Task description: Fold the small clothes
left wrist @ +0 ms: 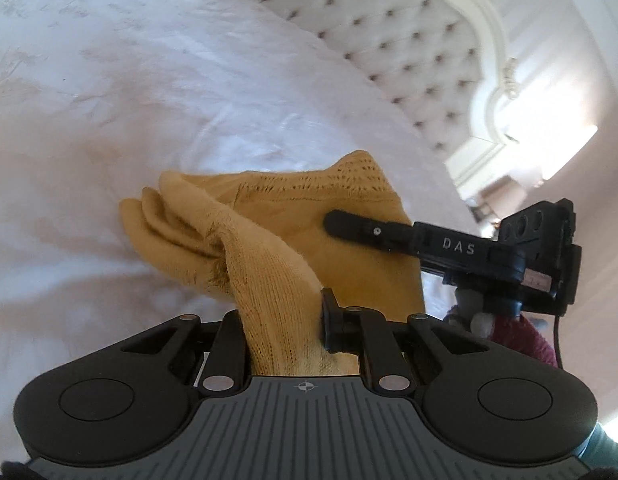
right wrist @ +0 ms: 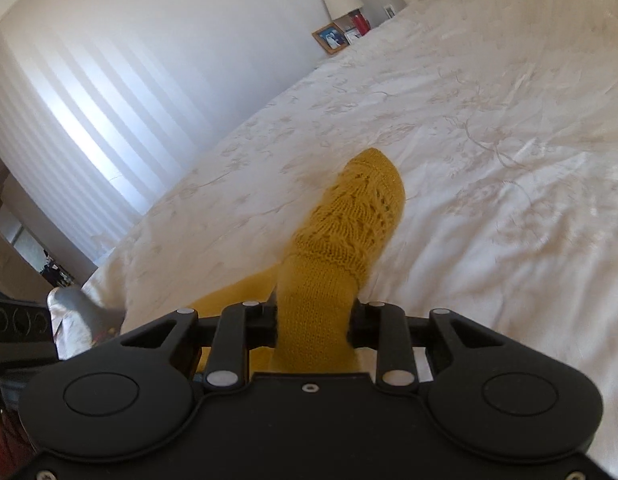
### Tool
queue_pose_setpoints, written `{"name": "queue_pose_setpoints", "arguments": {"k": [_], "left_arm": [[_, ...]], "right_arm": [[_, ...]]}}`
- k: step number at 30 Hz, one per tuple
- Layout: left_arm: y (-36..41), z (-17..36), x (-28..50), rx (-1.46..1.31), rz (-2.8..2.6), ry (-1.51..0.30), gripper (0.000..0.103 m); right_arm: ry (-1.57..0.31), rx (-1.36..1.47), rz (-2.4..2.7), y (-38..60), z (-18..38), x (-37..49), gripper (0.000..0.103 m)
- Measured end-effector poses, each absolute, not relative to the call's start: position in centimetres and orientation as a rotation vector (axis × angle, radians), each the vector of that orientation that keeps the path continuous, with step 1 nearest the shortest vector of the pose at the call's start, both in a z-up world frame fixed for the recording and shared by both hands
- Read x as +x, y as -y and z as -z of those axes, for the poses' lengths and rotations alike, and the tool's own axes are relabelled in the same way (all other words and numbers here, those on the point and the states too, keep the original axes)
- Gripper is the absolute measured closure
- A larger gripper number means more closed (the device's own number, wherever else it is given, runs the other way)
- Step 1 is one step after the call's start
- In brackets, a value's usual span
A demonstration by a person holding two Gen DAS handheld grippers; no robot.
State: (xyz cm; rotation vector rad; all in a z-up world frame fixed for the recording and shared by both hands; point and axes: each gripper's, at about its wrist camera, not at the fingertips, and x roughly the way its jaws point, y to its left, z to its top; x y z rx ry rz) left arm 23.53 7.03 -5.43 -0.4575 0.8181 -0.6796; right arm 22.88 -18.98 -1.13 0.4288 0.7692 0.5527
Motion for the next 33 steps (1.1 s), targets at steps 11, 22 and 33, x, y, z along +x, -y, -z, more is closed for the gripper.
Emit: {"name": "queue_pose_setpoints", "arguments": {"k": [11,22,33], "left_arm": [[-6.9,9.6,11.0,-0.430,0.642,-0.893,0.086],[-9.0,14.6,7.1,-0.391,0.499,-0.994,0.081],[-7.0,9.5,13.7,-0.261,0.459,-0.753,0.035]], "right_arm": [[-0.909,0.341,-0.481,20.0,4.3,13.1,0.052],[-0.840,0.317,-0.277,22.6,7.5,9.9,0.032],[-0.718,0.222,-0.277,21.0,7.0,7.3,0.032]]}}
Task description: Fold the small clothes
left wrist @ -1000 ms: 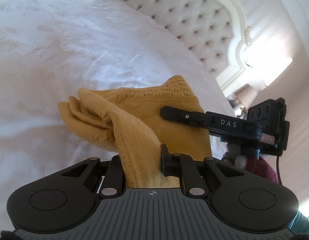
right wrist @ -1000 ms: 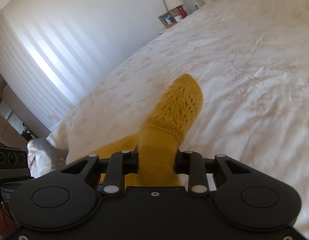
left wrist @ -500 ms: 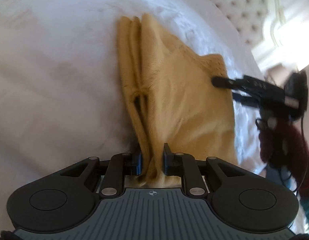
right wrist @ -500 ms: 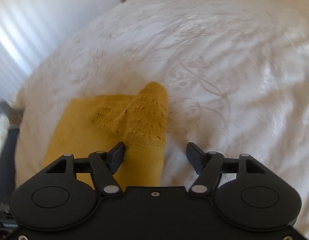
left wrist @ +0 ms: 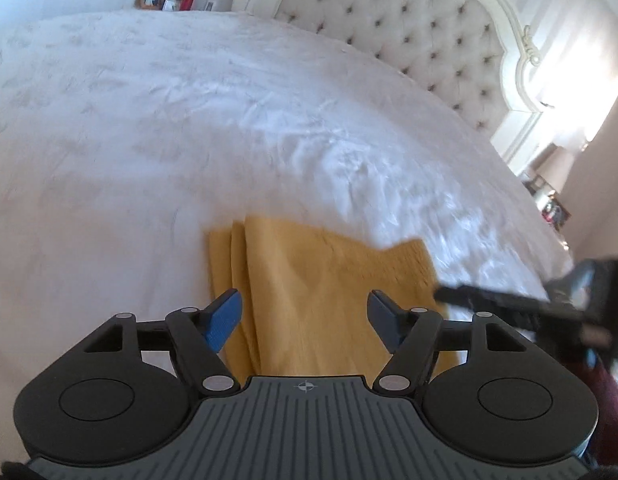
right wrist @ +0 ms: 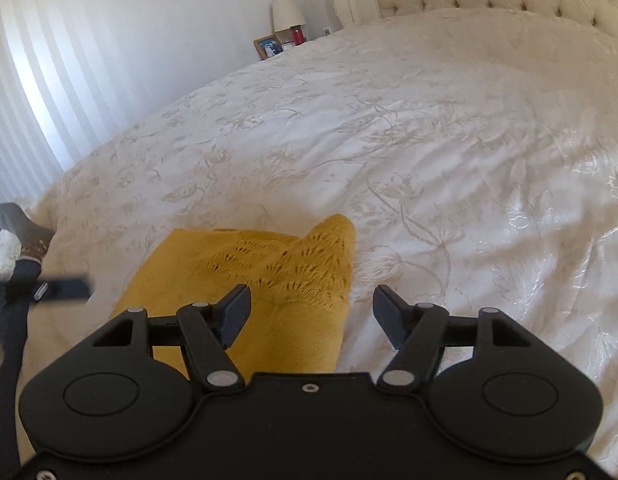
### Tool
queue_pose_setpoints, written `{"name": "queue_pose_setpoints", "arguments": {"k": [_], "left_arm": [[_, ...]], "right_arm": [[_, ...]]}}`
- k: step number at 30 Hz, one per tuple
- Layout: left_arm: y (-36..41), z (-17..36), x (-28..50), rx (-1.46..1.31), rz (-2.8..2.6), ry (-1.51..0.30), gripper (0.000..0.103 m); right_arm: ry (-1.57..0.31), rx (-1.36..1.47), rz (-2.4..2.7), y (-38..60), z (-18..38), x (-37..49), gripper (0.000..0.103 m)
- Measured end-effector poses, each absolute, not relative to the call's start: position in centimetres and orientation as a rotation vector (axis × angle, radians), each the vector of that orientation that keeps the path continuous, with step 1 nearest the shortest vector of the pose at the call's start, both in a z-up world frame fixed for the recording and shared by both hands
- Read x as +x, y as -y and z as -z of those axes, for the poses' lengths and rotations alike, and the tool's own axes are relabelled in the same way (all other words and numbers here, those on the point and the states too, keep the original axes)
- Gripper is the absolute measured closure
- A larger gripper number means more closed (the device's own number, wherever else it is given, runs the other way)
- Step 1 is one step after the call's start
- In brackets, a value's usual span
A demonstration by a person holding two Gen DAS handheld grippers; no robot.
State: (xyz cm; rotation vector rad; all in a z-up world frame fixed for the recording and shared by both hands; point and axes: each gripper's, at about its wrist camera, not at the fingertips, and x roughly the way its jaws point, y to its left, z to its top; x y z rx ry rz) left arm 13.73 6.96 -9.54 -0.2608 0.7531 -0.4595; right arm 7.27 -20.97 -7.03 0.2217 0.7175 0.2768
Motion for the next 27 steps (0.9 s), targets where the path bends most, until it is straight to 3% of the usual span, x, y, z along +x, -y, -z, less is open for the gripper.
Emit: {"name": "queue_pose_setpoints", "arguments": {"k": [15,16,17,18,19,27], "left_arm": [[-5.1,12.9,18.2,-0.278,0.434,-0.871,0.038],[-4.8,13.2,18.6,-0.275,0.418,-0.895,0.042],[-4.6,13.4,18.9,-0.275,0.405,-0.905,0.054],[-4.6,13.6,19.0,-0.288,0.407,-0.894,0.076],[-4.8,13.8,19.0,-0.303,0.416,-0.884,0.089],[-6.7,12.8,16.6,-0.279,0.355,-0.790,0.091]], "right_arm": [[-0.716,0.251,-0.282,21.7,7.9,6.6,0.032],[-0.717,0.253,-0.283,21.7,8.0,6.6,0.032],[-0.717,0.254,-0.284,21.6,8.0,6.6,0.032],[-0.717,0.255,-0.285,21.5,8.0,6.6,0.032],[-0.719,0.256,-0.288,21.5,8.0,6.6,0.032],[-0.685,0.253,-0.289,22.0,7.1,7.6,0.031]]}}
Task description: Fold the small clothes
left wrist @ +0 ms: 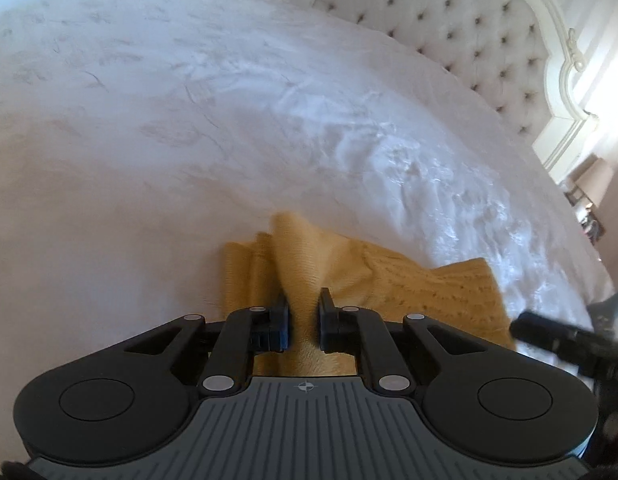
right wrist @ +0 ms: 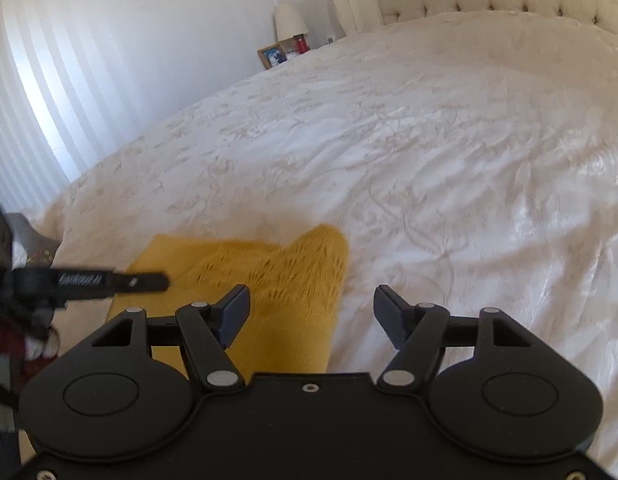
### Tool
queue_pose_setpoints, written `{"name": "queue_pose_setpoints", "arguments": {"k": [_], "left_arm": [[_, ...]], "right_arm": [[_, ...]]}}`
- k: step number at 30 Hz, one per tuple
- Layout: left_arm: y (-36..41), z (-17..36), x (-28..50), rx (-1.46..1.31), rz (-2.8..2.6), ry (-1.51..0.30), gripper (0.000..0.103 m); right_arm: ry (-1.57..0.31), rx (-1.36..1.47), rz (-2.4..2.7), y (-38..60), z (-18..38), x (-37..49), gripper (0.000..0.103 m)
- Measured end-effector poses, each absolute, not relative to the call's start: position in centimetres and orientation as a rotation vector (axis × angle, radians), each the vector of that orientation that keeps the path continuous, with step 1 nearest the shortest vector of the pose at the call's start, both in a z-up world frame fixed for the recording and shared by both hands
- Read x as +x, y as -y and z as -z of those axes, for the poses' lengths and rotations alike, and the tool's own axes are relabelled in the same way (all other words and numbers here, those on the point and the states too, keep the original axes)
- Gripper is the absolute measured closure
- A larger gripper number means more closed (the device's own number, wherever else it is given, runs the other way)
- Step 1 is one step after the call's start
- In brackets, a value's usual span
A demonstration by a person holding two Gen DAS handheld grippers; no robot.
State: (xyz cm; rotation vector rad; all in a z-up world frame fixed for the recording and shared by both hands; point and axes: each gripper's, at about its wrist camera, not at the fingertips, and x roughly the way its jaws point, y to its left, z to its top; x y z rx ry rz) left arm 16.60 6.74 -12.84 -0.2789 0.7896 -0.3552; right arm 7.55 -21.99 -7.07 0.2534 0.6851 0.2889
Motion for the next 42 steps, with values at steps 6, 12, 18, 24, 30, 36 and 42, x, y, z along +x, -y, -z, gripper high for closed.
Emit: {"name": "queue_pose_setpoints", "arguments": {"k": [6,12,18,24,30,36,42], "left_arm": [[-6.9,14.2,17.7,-0.290,0.340,-0.824,0.090],[-6.1,14.2,17.5,-0.194,0.342,-0.804,0.088],[-6.4,14.3,17.9,-0.204,0.353,-0.815,0.085],[-6.6,14.2,18.0,-0.234,0.368,-0.814,0.080],[-7.2,12.1,15.8,-0.226,0.343,-0.744,0.028],[-6.0,11.8,12.3,-0.127,0.356,-0.752,0.027],[-6.7,14.7,10.6,-0.098,0.302,-0.840,0.023]], "right_arm": [[-0.784,0.192,-0.180,22.3,10.8,12.4,0.026],[-0.775,0.242,-0.148,23.0,11.3,13.4,0.020],[-0.790,0.276,-0.080,23.8,11.3,14.2,0.019],[-0.774,0.266,-0.062,23.8,10.9,14.5,0.018],[-0.690,0.243,-0.087,23.7,8.3,11.2,0.016],[-0.729,0.146,-0.139,22.2,7.9,8.0,0.008],[-0.812,0.181,-0.096,23.0,9.9,6.0,0.007]]}}
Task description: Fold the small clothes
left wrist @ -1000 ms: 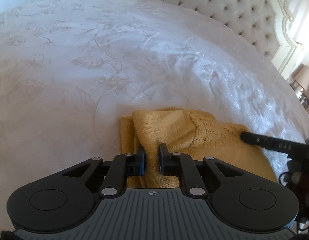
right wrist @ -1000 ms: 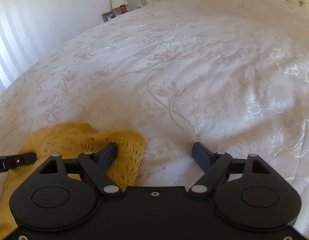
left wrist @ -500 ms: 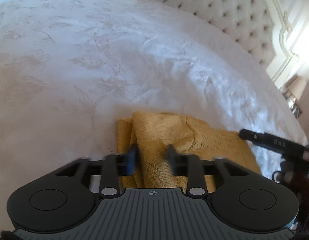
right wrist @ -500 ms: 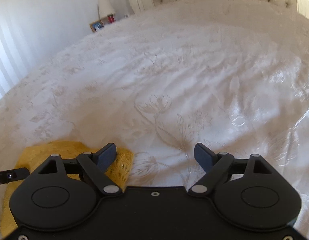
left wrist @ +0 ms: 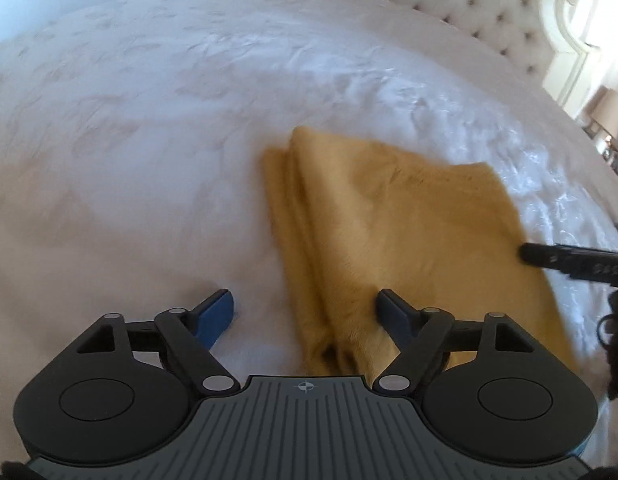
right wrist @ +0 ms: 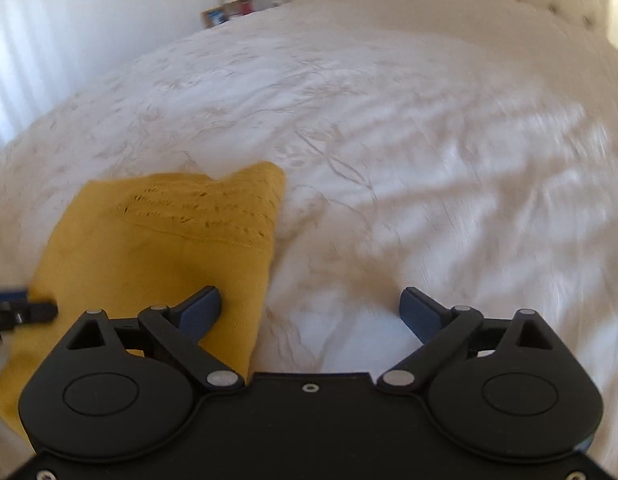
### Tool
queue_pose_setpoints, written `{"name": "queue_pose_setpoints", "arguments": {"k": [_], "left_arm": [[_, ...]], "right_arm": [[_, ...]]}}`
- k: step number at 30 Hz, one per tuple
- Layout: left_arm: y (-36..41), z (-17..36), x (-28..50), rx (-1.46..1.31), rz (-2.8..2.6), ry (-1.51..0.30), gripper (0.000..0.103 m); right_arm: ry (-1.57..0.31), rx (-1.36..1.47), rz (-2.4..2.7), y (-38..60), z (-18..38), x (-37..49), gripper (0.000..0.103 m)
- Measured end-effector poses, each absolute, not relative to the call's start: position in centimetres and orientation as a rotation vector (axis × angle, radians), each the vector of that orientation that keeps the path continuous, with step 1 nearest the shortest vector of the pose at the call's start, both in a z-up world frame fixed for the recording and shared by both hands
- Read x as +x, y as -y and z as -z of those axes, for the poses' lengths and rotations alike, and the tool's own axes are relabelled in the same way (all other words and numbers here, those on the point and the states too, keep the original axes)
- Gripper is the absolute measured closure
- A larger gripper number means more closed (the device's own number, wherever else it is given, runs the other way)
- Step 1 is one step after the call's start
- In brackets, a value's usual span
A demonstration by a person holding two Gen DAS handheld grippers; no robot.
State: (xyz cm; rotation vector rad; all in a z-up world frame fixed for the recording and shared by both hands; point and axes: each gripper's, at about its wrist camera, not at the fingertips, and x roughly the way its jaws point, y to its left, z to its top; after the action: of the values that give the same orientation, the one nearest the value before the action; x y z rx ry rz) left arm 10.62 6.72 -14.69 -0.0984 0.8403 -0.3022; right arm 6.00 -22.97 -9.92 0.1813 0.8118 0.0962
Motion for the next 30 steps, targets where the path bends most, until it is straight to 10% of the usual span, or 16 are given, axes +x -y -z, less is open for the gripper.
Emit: {"name": "queue_pose_setpoints", "arguments": {"k": [30], "left_arm": [[-6.0,8.7,-0.1,-0.111,0.201,-0.709,0.022]], "right_arm": [[-0.760,0.142,-0.194,19.6,4.0,-5.1,0.001]]}}
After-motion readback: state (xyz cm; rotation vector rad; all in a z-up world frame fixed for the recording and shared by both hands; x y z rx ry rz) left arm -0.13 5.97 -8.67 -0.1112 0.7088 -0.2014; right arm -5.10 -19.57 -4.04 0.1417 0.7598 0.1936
